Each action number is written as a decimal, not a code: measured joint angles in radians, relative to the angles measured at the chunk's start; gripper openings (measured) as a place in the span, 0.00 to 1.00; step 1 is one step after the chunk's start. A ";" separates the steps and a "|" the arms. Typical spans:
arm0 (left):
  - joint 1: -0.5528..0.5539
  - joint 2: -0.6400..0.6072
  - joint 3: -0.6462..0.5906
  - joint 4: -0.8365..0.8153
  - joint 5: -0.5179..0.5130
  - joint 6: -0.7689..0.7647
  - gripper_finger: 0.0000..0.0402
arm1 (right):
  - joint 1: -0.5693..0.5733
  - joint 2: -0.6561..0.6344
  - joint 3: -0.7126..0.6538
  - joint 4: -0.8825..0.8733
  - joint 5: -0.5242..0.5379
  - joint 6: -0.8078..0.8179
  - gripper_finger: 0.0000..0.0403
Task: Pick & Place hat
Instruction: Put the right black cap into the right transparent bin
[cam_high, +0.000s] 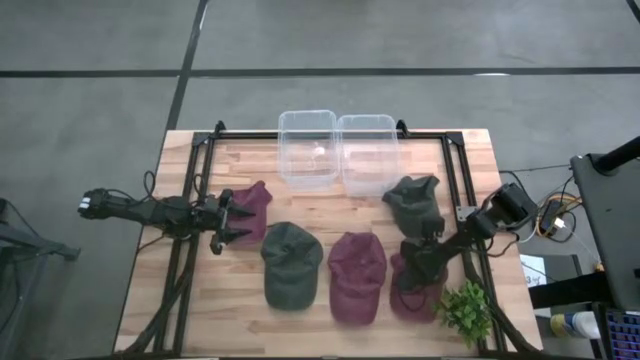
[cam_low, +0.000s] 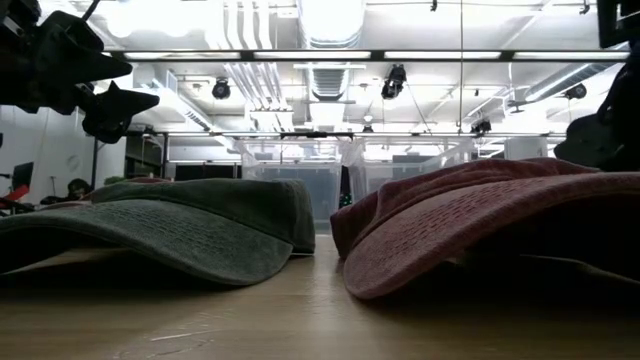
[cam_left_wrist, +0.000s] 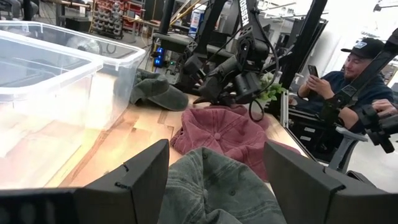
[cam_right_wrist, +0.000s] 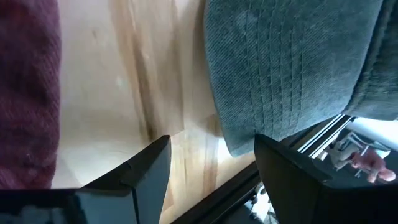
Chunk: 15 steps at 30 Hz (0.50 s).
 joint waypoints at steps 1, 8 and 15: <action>0.000 0.000 0.000 0.000 0.000 0.000 0.63 | -0.006 0.000 -0.004 0.001 0.001 -0.009 0.56; 0.000 0.000 0.000 0.000 0.000 -0.029 0.63 | -0.024 -0.002 -0.016 -0.005 -0.013 -0.029 0.56; 0.000 0.000 0.000 0.000 0.000 -0.039 0.63 | 0.004 -0.002 -0.013 0.007 -0.048 -0.129 0.56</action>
